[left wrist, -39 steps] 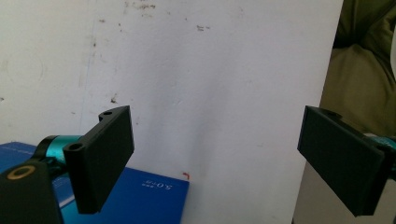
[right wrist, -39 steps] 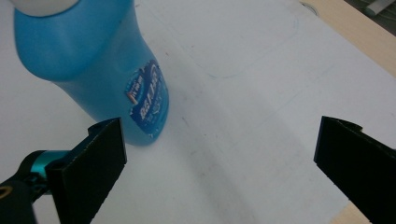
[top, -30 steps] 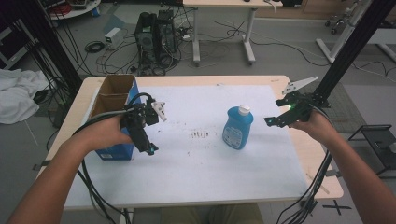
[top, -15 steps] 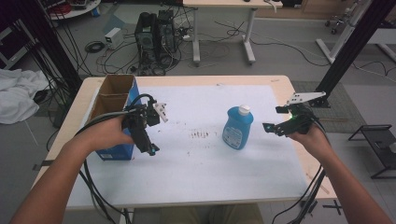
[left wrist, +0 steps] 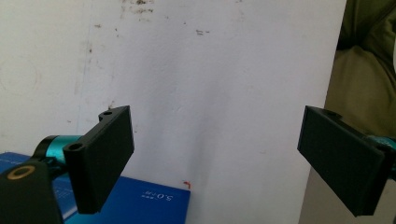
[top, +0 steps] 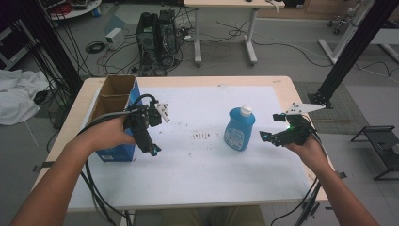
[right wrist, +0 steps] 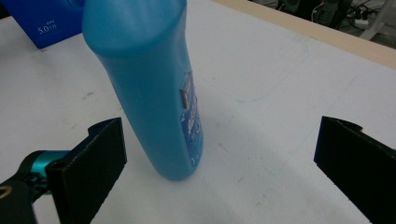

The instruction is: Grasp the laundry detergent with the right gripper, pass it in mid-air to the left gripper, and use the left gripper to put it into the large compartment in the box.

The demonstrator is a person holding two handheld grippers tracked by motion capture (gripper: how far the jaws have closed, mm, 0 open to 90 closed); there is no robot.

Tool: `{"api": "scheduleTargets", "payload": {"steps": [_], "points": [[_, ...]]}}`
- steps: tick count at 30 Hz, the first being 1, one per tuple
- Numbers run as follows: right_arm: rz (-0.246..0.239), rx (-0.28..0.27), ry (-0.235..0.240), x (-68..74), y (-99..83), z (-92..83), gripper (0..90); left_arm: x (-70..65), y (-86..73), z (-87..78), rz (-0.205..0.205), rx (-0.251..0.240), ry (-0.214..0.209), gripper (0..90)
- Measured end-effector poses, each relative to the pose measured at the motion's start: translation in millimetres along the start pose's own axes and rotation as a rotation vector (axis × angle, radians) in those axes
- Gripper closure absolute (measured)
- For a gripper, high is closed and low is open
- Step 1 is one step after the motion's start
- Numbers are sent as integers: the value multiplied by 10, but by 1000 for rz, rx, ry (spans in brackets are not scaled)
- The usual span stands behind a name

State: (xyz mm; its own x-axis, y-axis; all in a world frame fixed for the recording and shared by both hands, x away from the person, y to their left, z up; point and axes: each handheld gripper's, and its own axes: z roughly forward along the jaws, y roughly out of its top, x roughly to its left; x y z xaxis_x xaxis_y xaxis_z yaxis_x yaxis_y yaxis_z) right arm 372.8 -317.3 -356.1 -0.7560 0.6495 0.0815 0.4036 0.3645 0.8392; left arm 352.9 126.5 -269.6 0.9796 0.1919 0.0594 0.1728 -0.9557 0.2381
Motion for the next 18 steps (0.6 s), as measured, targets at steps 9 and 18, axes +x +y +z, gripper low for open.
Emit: {"api": "scheduleTargets", "payload": {"steps": [9,18], "points": [[-24,-40,-4,190,43,54,14,14,8,9,4,-3,-3,107],[-32,-51,-36,345,62,127,14,21,2,29,6,4,-7,107]]}}
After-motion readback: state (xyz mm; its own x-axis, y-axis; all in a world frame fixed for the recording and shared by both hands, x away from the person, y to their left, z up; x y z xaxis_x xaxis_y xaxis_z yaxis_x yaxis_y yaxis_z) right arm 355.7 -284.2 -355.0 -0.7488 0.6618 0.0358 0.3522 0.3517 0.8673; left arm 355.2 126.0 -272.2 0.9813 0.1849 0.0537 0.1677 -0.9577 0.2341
